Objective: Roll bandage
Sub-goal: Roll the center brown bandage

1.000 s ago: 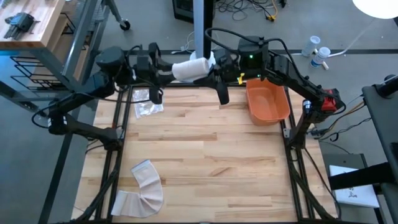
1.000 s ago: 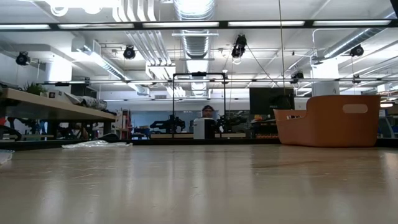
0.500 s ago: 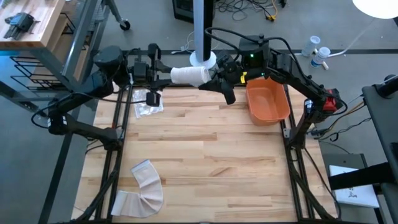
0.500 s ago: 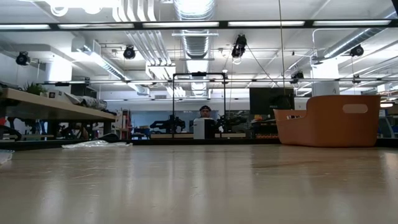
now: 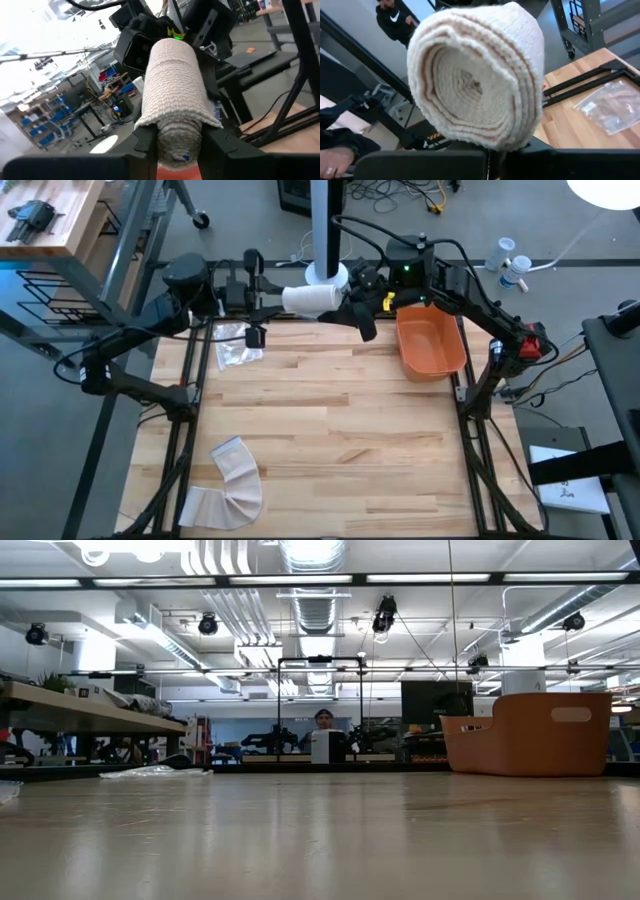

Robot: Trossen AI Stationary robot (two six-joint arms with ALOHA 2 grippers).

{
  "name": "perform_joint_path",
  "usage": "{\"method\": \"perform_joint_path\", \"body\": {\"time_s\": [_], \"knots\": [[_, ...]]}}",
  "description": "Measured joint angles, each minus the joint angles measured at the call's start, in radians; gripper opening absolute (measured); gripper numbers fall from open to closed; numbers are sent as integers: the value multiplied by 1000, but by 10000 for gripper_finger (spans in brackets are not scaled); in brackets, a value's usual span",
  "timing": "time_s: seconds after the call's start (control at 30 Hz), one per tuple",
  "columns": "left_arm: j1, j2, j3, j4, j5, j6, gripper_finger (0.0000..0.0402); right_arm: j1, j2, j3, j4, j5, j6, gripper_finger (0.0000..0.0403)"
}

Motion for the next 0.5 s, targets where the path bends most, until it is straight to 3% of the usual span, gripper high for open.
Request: {"method": "perform_joint_path", "body": {"time_s": [0.23,0.5], "knots": [[0,0,-1,-7,-49,145,86,0,0,0,12,1,89,48],[0,0,-1,-5,-62,295,86,0,0,0,63,0,192,125]]}}
